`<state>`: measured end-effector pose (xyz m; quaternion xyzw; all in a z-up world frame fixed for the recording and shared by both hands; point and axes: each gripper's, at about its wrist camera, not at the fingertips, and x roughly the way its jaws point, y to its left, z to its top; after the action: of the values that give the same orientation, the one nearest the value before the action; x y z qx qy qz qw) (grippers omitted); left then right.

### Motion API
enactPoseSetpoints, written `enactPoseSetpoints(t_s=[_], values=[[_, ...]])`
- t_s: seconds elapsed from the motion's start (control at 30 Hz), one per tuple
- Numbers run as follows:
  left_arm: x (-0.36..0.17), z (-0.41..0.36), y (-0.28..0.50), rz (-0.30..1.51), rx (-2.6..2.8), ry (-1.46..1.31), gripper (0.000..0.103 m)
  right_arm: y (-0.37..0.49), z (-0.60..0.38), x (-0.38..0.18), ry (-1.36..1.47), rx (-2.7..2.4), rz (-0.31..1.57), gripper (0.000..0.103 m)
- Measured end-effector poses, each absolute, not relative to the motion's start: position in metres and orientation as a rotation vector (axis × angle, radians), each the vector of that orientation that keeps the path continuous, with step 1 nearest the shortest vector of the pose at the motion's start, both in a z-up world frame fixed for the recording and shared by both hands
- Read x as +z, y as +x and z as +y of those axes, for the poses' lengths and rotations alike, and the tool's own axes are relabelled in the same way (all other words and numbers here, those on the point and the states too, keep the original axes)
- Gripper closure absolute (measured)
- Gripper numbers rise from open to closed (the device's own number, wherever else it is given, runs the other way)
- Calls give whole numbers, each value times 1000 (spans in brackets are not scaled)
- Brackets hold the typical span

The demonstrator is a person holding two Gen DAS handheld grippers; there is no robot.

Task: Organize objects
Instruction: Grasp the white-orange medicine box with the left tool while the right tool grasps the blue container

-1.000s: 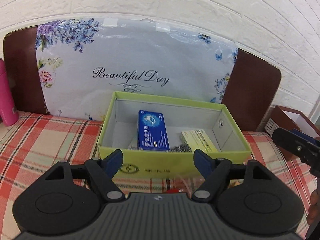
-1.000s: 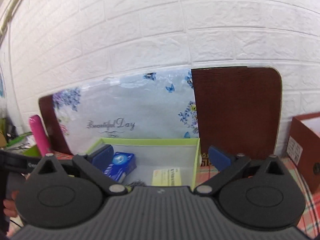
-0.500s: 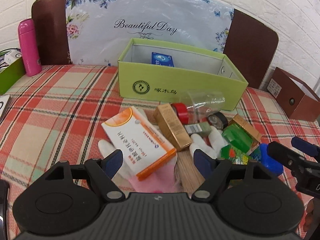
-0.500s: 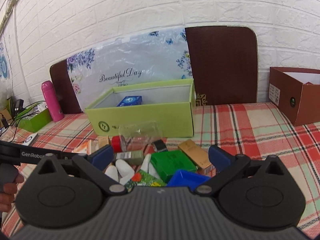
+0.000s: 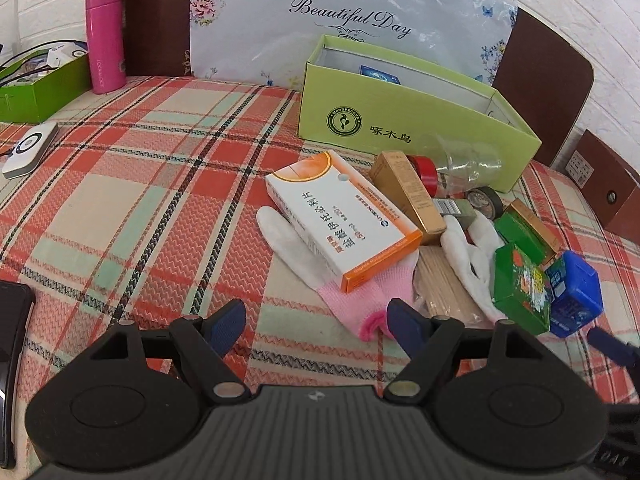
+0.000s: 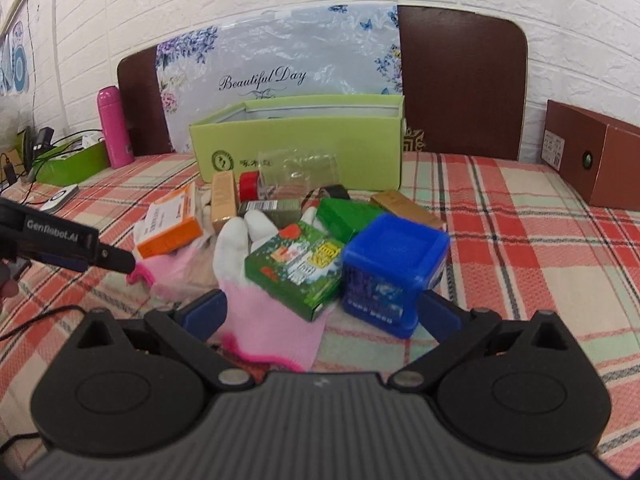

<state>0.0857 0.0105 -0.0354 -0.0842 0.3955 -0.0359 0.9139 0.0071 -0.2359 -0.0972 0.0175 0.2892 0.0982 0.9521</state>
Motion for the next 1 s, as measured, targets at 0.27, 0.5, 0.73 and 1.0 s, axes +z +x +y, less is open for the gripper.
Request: enactPoseSetpoints(t_s=[0.27, 0.5, 0.73, 1.0], values=[[-27, 2, 147, 779, 65, -334, 22, -1, -234, -94, 18, 186, 573, 0], [-41, -7, 163, 773, -61, -178, 25, 6, -249, -90, 19, 91, 552, 0], [-33, 8, 111, 733, -242, 34, 26, 51, -264, -91, 201, 5, 597, 0], [-40, 23, 101, 776, -177, -4, 26, 50, -285, -94, 219, -35, 616, 43]])
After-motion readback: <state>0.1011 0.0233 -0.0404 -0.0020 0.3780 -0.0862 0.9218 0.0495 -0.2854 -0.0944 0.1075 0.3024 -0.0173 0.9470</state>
